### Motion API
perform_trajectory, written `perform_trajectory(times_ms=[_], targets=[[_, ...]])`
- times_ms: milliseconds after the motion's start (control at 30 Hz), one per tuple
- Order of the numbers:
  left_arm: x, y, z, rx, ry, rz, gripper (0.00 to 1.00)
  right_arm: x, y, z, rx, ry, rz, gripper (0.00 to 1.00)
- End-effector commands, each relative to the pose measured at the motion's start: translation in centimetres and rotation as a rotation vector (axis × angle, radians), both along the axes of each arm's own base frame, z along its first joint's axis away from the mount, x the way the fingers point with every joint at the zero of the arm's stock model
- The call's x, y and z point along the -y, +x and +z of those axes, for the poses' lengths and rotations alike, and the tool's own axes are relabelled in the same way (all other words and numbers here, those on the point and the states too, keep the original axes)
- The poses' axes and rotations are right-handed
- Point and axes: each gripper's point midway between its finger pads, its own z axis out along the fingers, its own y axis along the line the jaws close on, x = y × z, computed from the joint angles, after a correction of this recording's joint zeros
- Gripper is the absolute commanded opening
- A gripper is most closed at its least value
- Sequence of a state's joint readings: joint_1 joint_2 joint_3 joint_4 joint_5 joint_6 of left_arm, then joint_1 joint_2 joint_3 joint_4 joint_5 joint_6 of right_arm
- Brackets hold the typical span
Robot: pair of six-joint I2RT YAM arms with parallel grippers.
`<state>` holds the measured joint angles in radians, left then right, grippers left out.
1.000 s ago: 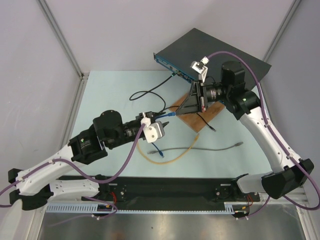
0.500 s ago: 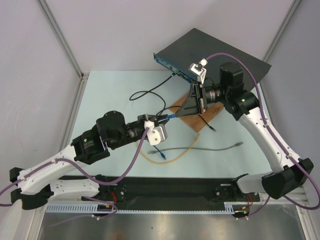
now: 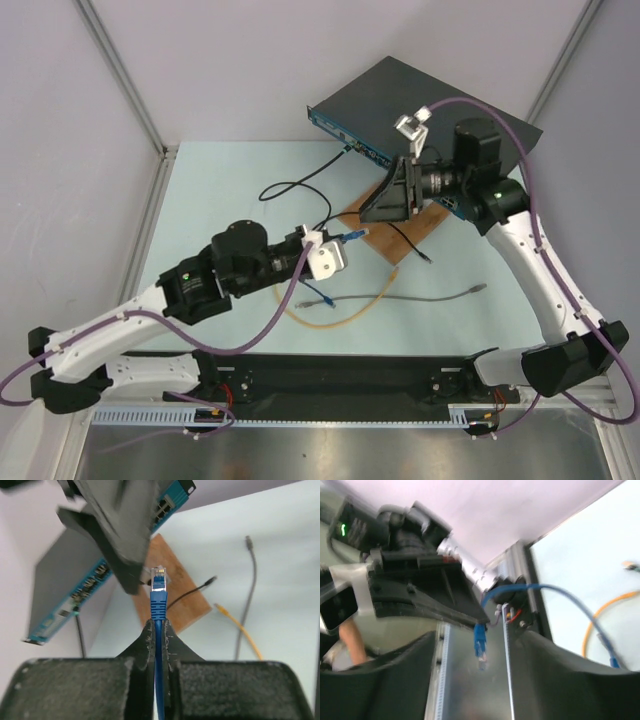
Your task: Insert the plug into the switch port
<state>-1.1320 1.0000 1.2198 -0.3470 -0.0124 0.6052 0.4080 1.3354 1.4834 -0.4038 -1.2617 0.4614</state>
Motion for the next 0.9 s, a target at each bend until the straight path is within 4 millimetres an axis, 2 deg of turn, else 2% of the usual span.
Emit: perform_trajectory(times_ms=[0, 33, 67, 100, 133, 167, 200, 267, 300, 367, 400, 467, 500, 567, 633, 800, 833, 867], targets=[[1.0, 0.5, 0.0, -0.21, -0.096, 0.1, 0.0, 2.6, 2.9, 3.3, 0.123, 0.011, -0.192, 0.85], [1.3, 0.7, -0.5, -0.256, -0.095, 0.12, 0.0, 3.4, 3.5, 3.6, 0.124, 0.003, -0.24, 0.92], [2.0, 1.0, -1.5, -0.337, -0.102, 0.158, 0.0, 4.8, 4.8, 4.3, 0.145, 0.0, -0.326, 0.93], [2.0, 1.6, -1.7, -0.361, -0.114, 0.212, 0.0, 5.7, 5.2, 5.1, 0.157, 0.002, -0.375, 0.94], [2.9, 2.2, -2.9, -0.425, -0.111, 0.256, 0.0, 6.7, 5.9, 5.5, 0.163, -0.003, -0.444, 0.94], [3.2, 2.6, -2.3, -0.449, -0.145, 0.286, 0.0, 7.7, 5.7, 6.3, 0.188, 0.005, -0.486, 0.95], [3.0, 3.6, -2.4, -0.462, -0.166, 0.372, 0.0, 9.6, 6.7, 6.6, 0.186, 0.0, -0.571, 0.95], [4.6, 4.4, -3.1, -0.546, -0.187, 0.432, 0.0, 11.8, 7.1, 6.9, 0.185, -0.012, -0.69, 0.95], [5.2, 4.5, -3.3, -0.569, -0.193, 0.438, 0.0, 14.1, 7.9, 6.5, 0.157, -0.03, -0.783, 0.95], [6.3, 4.7, -2.8, -0.61, -0.241, 0.444, 0.0, 16.6, 8.5, 5.9, 0.105, -0.044, -0.886, 0.95], [7.2, 5.0, -3.7, -0.622, -0.228, 0.45, 0.0, 18.9, 8.8, 5.4, 0.068, -0.052, -0.969, 0.95], [8.2, 5.5, -3.1, -0.631, -0.252, 0.451, 0.0, 20.7, 8.8, 4.4, 0.011, -0.045, -1.005, 0.95], [8.9, 5.8, -3.6, -0.633, -0.244, 0.457, 0.0, 21.8, 8.8, 4.1, -0.019, -0.041, -1.036, 0.95], [9.6, 6.1, -3.1, -0.642, -0.272, 0.453, 0.0, 24.7, 8.9, 3.2, -0.058, -0.041, -1.104, 0.95], [10.5, 6.2, -3.6, -0.666, -0.272, 0.448, 0.0, 27.0, 9.0, 1.8, -0.141, -0.048, -1.169, 0.96], [12.5, 6.5, -4.6, -0.707, -0.266, 0.44, 0.0, 29.2, 9.5, -1.8, -0.22, -0.066, -1.212, 0.99], [13.1, 6.8, -5.3, -0.713, -0.251, 0.447, 0.0, 29.2, 9.6, -2.4, -0.235, -0.063, -1.213, 0.99], [13.4, 7.0, -4.8, -0.71, -0.265, 0.448, 0.0, 29.1, 9.6, -2.6, -0.24, -0.055, -1.208, 0.99]])
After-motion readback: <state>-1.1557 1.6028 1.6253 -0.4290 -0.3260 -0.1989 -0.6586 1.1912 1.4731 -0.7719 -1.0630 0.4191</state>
